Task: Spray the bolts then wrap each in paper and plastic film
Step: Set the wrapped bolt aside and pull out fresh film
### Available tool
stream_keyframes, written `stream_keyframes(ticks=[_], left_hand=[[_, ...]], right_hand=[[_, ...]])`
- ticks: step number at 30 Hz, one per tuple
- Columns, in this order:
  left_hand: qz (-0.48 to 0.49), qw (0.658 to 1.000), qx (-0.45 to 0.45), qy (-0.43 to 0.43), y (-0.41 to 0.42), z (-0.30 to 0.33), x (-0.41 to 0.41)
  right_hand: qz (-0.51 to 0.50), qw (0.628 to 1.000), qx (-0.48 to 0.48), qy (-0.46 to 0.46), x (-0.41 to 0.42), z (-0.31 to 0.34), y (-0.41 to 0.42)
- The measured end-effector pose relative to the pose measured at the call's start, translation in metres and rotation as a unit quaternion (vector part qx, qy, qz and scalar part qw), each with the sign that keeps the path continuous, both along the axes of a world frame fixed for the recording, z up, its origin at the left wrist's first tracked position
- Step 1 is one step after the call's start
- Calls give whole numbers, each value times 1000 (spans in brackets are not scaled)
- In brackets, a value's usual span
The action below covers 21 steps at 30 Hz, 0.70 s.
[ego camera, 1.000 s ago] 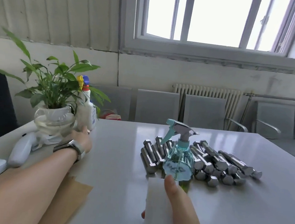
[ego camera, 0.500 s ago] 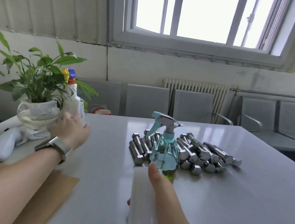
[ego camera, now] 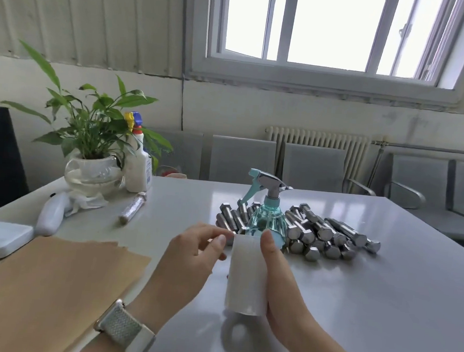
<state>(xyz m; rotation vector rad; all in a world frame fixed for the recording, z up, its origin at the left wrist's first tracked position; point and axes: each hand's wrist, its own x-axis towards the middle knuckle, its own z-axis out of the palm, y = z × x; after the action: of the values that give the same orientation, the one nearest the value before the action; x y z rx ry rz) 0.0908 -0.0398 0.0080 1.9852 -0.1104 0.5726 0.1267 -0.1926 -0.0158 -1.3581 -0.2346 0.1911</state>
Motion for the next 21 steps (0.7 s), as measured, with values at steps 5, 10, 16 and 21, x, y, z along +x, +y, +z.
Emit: stream_keyframes(ticks=[5, 10, 16, 21], left_hand=[[-5, 997, 70, 7, -1, -10, 0], [6, 995, 95, 15, 0, -14, 0], [30, 996, 79, 41, 1, -17, 1], [20, 996, 39, 81, 0, -16, -1]], right_hand=[[-28, 997, -30, -68, 0, -1, 2], [-47, 989, -73, -121, 4, -9, 5], [-59, 982, -88, -155, 7, -15, 5], [-68, 983, -80, -151, 8, -13, 4]])
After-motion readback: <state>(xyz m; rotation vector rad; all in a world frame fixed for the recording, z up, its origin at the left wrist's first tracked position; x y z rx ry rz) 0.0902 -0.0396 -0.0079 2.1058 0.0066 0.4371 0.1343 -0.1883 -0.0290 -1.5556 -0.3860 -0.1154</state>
